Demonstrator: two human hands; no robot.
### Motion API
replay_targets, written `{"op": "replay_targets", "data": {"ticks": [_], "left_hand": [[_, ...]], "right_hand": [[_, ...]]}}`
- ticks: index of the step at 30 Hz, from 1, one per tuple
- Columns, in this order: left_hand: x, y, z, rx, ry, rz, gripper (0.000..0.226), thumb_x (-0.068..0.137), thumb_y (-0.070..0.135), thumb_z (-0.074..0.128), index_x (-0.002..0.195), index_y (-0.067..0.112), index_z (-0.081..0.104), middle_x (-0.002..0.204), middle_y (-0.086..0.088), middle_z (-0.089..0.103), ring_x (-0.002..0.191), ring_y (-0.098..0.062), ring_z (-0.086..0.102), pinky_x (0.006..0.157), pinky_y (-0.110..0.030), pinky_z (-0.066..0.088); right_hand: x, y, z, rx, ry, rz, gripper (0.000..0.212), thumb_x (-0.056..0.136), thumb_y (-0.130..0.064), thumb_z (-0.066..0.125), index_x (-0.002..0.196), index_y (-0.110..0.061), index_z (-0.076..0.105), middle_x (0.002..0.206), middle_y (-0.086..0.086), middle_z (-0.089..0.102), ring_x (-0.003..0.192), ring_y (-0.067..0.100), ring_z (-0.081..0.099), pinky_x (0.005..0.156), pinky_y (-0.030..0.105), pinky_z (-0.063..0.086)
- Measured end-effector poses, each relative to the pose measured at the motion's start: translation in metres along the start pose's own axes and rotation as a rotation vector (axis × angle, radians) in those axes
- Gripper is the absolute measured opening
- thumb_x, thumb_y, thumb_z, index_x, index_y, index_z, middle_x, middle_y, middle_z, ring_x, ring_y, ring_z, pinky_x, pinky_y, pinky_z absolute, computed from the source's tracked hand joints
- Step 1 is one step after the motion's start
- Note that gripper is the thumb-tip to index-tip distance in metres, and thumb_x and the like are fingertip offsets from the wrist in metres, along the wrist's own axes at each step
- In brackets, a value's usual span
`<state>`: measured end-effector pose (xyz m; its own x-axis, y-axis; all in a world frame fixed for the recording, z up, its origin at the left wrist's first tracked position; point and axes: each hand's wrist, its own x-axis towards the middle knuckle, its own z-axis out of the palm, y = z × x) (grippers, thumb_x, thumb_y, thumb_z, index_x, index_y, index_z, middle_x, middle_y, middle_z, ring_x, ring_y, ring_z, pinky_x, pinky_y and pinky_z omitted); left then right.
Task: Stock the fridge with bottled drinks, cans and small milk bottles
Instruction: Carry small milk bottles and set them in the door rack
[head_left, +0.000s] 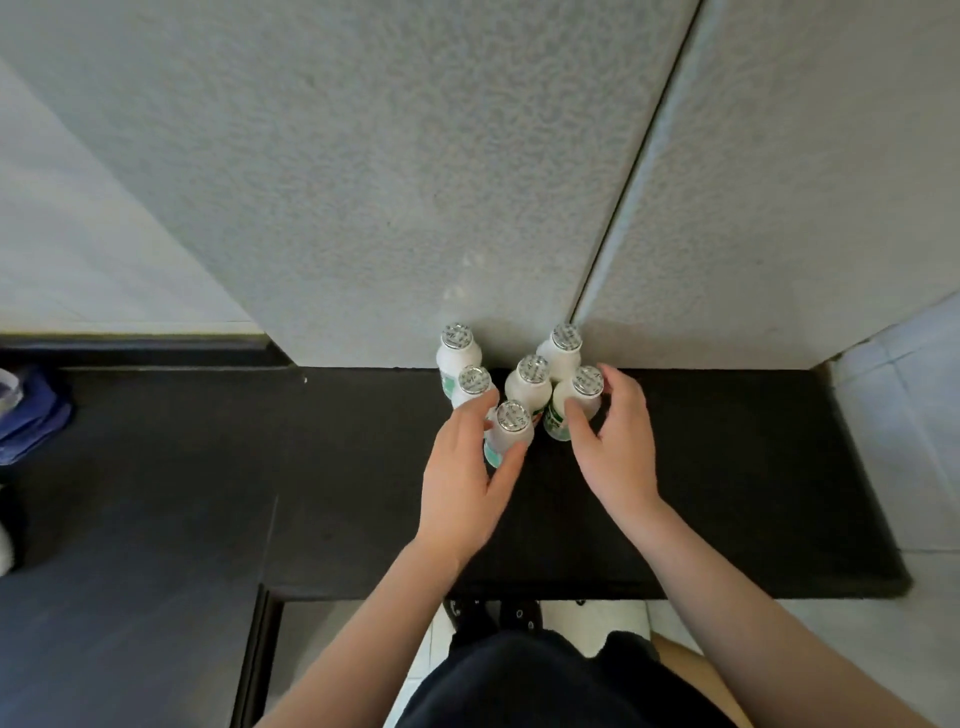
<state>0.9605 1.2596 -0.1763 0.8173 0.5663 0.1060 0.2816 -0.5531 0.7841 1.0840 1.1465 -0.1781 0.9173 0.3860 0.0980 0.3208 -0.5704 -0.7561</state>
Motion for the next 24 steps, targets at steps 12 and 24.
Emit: {"op": "replay_targets", "data": {"ticks": [12,24], "left_hand": [[-0.001,0.002,0.002,0.050,0.026,0.074,0.037,0.092,0.018,0.058,0.128,0.011,0.054,0.122,-0.003,0.059,0.111,-0.015,0.055,0.092,-0.028,0.046],[-0.080,-0.001,-0.022,-0.122,0.369,-0.198,0.028,0.092,0.031,0.049,0.120,0.038,0.050,0.111,0.019,0.052,0.105,-0.005,0.055,0.088,-0.032,0.050]], "right_hand": [[0.009,0.013,-0.002,-0.067,-0.103,-0.104,0.038,0.088,-0.039,0.055,0.121,-0.020,0.052,0.106,-0.008,0.062,0.094,0.005,0.059,0.081,0.027,0.052],[-0.050,0.024,-0.017,-0.022,-0.284,-0.216,0.044,0.083,-0.033,0.062,0.122,-0.014,0.058,0.116,-0.002,0.064,0.109,0.010,0.059,0.089,0.031,0.054]]}}
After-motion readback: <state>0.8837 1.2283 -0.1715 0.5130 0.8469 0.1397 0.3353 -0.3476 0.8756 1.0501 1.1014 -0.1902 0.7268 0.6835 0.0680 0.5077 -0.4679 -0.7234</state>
